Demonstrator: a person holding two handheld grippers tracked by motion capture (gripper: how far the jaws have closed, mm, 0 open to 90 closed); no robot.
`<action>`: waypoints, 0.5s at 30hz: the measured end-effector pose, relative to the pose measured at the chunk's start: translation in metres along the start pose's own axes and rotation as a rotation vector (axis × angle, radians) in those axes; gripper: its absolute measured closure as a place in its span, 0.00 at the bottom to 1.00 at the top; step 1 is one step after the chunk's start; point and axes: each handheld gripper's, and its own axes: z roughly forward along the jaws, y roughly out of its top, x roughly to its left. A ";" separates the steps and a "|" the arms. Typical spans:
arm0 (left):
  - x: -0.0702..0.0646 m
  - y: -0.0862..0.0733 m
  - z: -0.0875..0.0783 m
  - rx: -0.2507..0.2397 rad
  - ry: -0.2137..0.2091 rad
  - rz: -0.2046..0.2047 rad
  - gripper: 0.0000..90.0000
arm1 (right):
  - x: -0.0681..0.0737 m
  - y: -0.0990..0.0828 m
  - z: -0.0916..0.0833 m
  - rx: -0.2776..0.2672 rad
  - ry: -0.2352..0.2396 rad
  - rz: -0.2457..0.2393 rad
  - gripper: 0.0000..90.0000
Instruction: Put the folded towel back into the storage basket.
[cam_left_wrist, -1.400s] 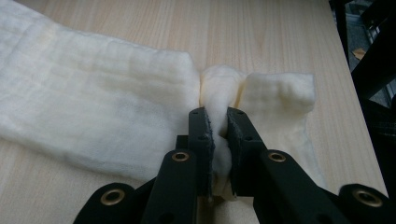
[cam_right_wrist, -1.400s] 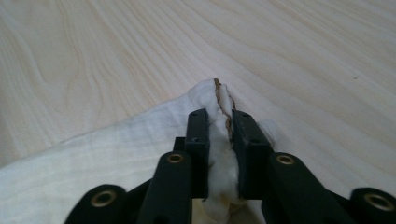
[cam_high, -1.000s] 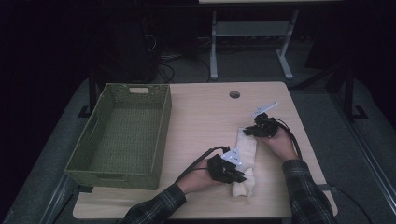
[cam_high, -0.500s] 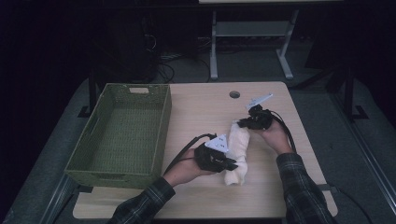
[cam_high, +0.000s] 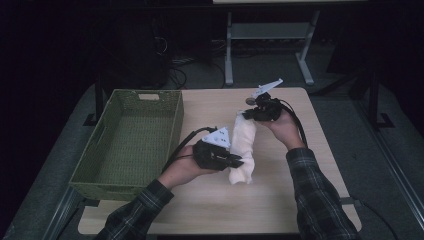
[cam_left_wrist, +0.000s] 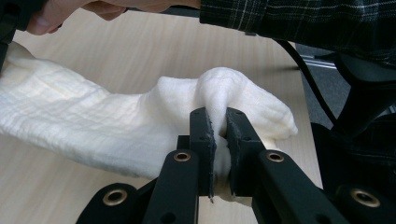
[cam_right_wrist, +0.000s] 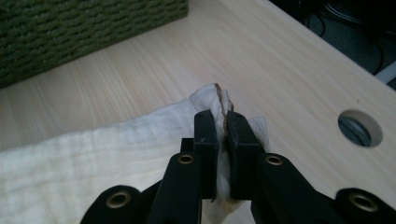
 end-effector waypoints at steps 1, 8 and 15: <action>0.001 0.000 -0.005 -0.004 0.001 -0.005 0.91 | 0.001 0.004 0.000 0.001 -0.002 -0.004 0.93; 0.011 -0.001 -0.039 -0.005 0.040 -0.008 0.91 | 0.004 0.035 0.009 -0.026 0.019 -0.020 0.93; 0.019 -0.008 -0.074 -0.019 0.070 -0.013 0.91 | 0.014 0.068 0.021 -0.026 0.027 -0.069 0.93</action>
